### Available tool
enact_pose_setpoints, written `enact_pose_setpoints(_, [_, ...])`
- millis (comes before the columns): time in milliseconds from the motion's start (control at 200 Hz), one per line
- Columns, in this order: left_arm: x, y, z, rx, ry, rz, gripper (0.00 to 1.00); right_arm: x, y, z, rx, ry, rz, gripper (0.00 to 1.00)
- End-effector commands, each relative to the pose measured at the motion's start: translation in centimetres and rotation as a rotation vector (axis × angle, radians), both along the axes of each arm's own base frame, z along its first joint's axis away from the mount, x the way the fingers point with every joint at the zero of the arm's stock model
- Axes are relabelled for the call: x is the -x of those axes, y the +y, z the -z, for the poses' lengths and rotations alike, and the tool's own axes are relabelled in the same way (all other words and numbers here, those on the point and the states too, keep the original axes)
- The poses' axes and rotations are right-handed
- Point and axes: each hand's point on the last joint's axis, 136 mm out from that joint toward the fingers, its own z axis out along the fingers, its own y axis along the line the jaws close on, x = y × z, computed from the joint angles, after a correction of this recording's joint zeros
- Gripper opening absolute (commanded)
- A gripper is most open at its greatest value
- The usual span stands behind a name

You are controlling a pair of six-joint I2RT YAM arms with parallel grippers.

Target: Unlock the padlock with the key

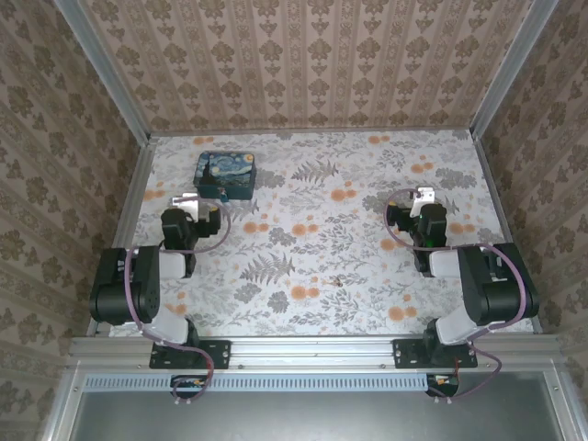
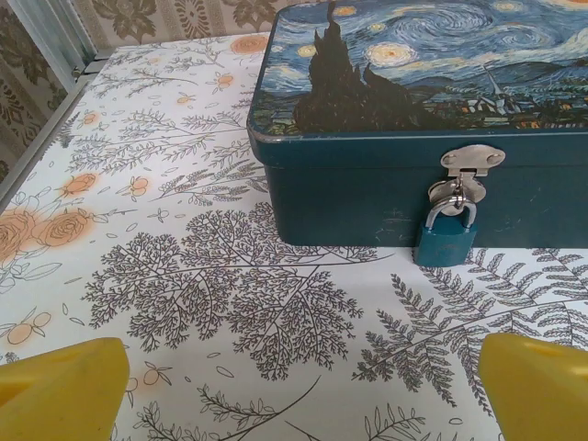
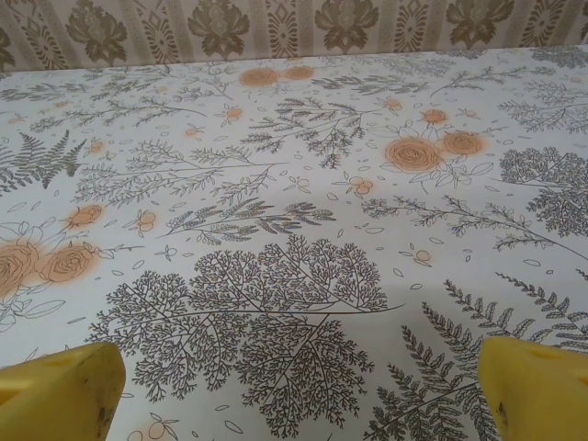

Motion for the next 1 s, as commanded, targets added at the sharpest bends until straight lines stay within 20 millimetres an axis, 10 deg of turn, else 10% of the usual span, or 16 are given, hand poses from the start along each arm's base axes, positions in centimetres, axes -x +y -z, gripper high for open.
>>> enact_pose_setpoints(0, [-0.7, 0.1, -1.0, 0.003, -0.023, 0.005, 1.00, -0.2, -0.1, -0.5, 0.018, -0.018, 0.003, 1.00])
enact_pose_setpoints(705, [-0.6, 0.1, -1.0, 0.010, -0.022, 0.008, 1.00, -0.3, -0.2, -0.5, 0.018, -0.018, 0.011, 0.99])
enact_pose_setpoints(995, [-0.2, 0.4, -4.5, -0.013, -0.018, -0.031, 1.00, 3.3, -2.6, -9.1, -0.109, -0.152, 0.191, 0.99])
